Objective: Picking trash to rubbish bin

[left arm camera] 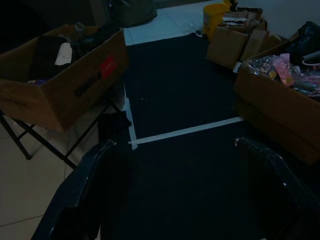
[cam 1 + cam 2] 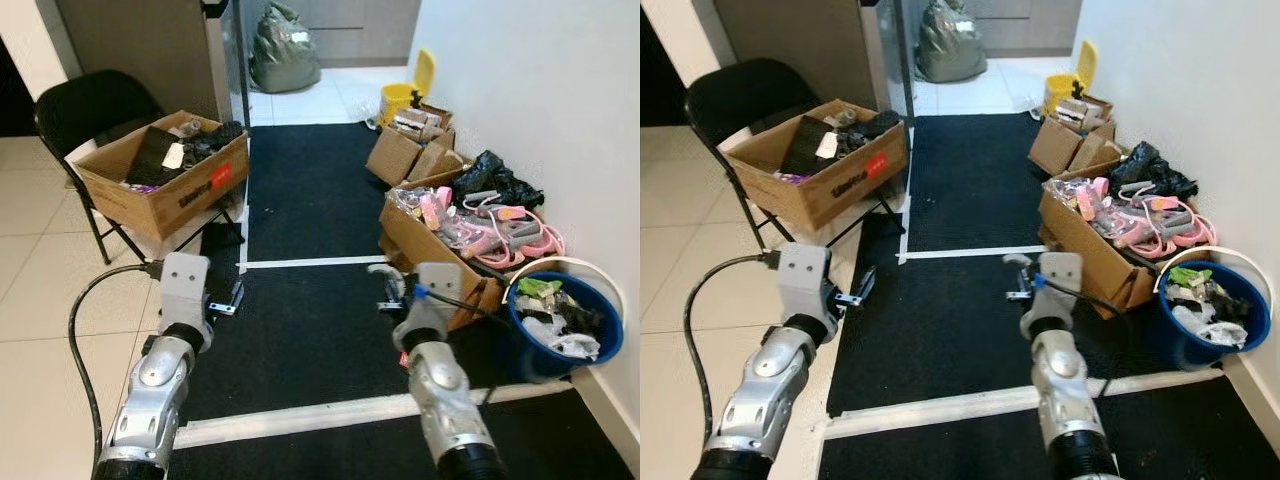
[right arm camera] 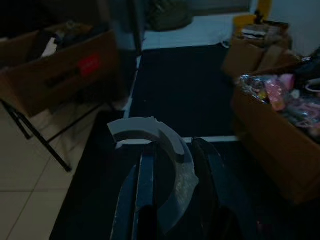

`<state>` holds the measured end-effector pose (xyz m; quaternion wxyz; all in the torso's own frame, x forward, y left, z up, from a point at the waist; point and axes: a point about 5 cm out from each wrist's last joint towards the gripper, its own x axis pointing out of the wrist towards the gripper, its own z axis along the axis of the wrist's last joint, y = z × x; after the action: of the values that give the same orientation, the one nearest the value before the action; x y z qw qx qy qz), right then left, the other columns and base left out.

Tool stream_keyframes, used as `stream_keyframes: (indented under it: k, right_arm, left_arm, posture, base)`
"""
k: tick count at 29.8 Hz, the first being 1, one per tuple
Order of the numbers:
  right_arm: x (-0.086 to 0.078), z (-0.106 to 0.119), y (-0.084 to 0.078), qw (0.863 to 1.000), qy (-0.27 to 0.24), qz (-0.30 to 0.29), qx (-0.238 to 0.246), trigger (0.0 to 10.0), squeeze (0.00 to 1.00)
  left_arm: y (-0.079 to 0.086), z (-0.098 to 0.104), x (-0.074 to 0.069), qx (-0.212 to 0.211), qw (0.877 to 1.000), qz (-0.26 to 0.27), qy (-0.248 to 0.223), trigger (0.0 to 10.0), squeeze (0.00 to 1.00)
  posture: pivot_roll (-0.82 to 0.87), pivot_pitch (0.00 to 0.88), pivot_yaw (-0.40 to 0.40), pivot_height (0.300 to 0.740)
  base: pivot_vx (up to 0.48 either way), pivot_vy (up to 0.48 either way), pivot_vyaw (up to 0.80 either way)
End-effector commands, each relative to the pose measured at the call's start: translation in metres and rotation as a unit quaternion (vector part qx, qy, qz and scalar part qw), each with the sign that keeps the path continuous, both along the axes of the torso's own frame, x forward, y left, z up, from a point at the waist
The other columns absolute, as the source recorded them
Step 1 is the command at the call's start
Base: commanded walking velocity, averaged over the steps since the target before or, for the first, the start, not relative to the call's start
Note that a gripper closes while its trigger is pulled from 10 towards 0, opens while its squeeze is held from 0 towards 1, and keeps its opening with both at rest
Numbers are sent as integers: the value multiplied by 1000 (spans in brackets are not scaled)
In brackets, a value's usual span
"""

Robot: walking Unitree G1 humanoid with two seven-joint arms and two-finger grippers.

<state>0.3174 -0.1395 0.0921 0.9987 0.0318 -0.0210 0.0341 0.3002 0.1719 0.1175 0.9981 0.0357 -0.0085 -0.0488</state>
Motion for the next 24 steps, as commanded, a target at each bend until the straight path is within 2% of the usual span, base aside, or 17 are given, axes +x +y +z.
stream_keyframes:
  k: [1, 6, 15, 24]
  right_arm:
    - [0, -1, -2, 1000, 0, -1, 0, 10000, 0]
    - [-1, -6, -4, 1000, 13, -12, 10, 10000, 0]
    - [-3, -11, -7, 1000, 18, -21, 8, 10000, 0]
    - [-2, -15, -9, 999, 29, -23, -2, 10000, 0]
  left_arm:
    - [4, -5, -1, 4, 1000, 4, 7, 10000, 0]
    - [7, -5, -2, 7, 1000, 3, 7, 10000, 0]
    - [7, -4, -1, 9, 1000, 0, 6, 10000, 0]
    - [8, -6, -2, 11, 1000, 2, 8, 10000, 0]
  posture:
    - [-12, 80, 31, 740]
    - [-9, 72, 32, 740]
    - [-8, 64, 35, 740]
    - [-7, 61, 40, 740]
  base:
    - [304, 0, 0]
    - [306, 0, -96]
    - [307, 0, -800]
    - [305, 0, 0]
